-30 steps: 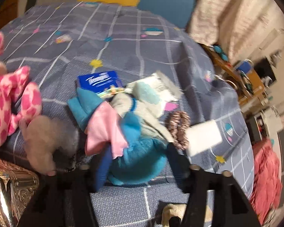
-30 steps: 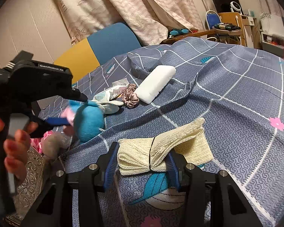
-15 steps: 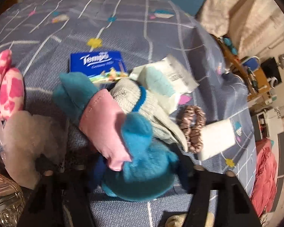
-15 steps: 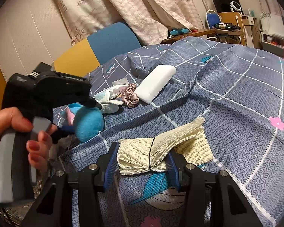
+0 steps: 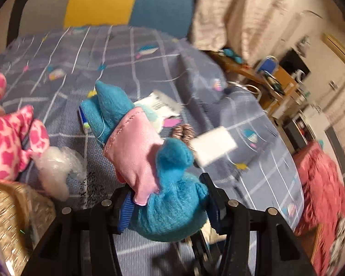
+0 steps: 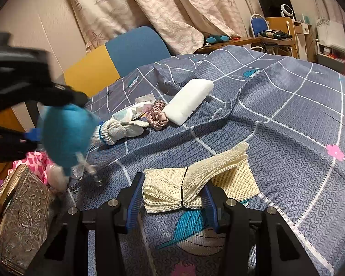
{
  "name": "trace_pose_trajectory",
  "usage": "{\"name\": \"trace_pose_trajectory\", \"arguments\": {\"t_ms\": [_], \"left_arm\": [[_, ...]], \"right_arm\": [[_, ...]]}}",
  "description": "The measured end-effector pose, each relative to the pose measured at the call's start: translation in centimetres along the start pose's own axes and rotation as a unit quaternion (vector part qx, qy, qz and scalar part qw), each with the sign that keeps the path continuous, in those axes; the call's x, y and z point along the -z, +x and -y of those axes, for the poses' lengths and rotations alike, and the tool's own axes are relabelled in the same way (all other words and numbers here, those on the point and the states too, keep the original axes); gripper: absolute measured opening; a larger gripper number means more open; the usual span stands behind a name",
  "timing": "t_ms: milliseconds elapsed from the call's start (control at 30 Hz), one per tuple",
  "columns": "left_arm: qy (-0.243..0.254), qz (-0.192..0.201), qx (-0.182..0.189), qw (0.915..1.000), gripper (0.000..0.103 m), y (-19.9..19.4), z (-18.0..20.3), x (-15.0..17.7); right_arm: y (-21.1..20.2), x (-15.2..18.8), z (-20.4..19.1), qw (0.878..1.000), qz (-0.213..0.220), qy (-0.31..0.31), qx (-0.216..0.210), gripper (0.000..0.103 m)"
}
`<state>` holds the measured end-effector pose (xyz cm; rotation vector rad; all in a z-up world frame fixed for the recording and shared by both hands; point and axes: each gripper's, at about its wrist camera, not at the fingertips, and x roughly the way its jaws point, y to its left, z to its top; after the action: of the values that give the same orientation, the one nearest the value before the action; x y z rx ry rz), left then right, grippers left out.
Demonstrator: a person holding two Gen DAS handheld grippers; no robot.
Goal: Organize soft objects
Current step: 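Carry the blue plush with the left and the beige cloth with the right to the gold tray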
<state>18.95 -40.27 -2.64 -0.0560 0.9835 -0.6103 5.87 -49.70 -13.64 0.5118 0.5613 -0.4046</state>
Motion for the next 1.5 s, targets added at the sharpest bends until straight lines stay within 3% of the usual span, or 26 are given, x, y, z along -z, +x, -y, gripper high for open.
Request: {"name": "trace_pose_trajectory", "arguments": {"t_ms": [167,400,700,933,1267,1500], "left_arm": [[0.05,0.024,0.017,0.9983,0.054,-4.0,1.2,2.2],[0.091,0.025,0.032,0.995,0.054,-7.7,1.1,5.5],[0.106,0.088,0.024,0.9901,0.054,-14.7,-1.6,6.6],[0.084,0.126,-0.009,0.9884,0.054,-19.7,-6.8,7.4],[0.002,0.147,-0.064,0.9871,0.054,-24.0,-17.7,10.0],[-0.048,0.125,-0.117,0.984,0.055,-24.8,-25.3,12.6]], "right_arm": [[0.0,0.0,-0.1,1.0,-0.001,-0.004,0.004,0.049],[0.0,0.0,-0.2,1.0,-0.001,-0.008,0.009,0.049],[0.0,0.0,-0.4,1.0,-0.001,-0.015,0.017,0.049],[0.0,0.0,-0.7,0.999,-0.002,-0.023,0.027,0.049],[0.1,0.0,-1.4,0.998,-0.009,-0.045,0.048,0.049],[0.4,-0.2,-2.7,0.993,-0.028,-0.079,0.078,0.049]]}}
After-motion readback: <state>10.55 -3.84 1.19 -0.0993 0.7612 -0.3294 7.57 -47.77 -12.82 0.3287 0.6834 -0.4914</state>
